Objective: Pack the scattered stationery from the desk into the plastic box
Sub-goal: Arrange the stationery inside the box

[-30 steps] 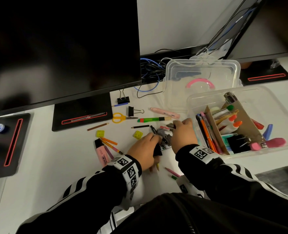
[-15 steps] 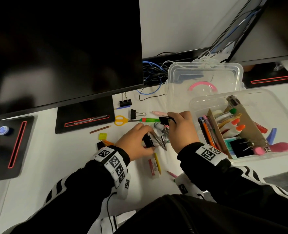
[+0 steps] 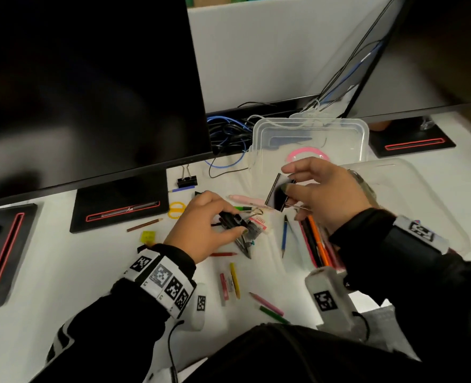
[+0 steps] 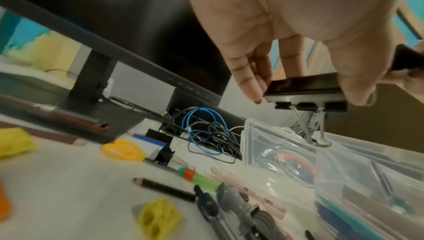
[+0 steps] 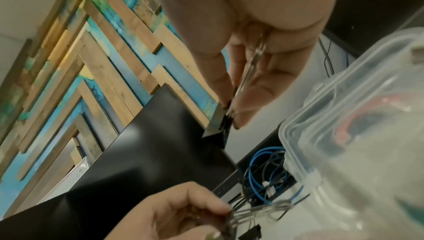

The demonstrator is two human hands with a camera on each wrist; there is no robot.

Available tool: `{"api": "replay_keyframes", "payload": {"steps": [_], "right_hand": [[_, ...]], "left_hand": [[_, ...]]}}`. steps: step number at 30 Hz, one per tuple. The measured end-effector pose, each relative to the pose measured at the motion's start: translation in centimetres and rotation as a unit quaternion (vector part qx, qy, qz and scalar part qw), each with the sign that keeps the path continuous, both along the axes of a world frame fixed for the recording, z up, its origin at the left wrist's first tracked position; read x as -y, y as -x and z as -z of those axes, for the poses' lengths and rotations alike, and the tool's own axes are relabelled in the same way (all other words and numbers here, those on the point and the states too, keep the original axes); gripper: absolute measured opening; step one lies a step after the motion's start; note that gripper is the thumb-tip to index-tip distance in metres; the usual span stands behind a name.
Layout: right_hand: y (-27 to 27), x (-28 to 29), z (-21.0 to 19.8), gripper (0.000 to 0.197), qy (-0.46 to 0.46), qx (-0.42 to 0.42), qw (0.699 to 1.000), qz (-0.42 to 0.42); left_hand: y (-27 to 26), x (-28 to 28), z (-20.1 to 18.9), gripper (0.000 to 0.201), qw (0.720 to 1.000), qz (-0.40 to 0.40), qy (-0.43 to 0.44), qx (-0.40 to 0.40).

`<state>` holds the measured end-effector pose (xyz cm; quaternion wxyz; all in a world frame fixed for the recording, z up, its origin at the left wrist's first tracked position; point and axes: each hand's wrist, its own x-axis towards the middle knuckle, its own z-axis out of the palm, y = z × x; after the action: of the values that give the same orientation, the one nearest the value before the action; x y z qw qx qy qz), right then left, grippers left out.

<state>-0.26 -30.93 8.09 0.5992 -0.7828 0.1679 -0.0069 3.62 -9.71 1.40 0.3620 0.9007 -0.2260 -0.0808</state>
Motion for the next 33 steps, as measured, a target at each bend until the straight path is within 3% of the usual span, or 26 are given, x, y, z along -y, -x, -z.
{"api": "replay_keyframes", "payload": {"steps": [9, 16, 21, 33], "right_hand": [[0.6, 10.1, -3.7, 0.015, 0.19, -0.072, 0.974, -0.102], [0.9, 13.7, -1.7, 0.036, 0.268, -0.17, 0.928, -0.196], [0.4, 15.5, -0.8, 0.042, 0.301, -0.176, 0.904, -0.249], [0.4, 17.6, -0.1, 0.036, 0.227, -0.164, 0.916, -0.287]], "left_hand": [[1.9, 6.6, -2.7, 0.032, 0.999, -0.011, 0.044, 0.03], [3.6, 10.6, -3.5, 0.054, 0.998, -0.013, 0.061, 0.021], [4.7, 13.1, -3.7, 0.061, 1.0, 0.013, 0.005, 0.008], [5.3, 19.4, -5.2, 0.057, 0.963, 0.136, -0.223, -0.064]]}}
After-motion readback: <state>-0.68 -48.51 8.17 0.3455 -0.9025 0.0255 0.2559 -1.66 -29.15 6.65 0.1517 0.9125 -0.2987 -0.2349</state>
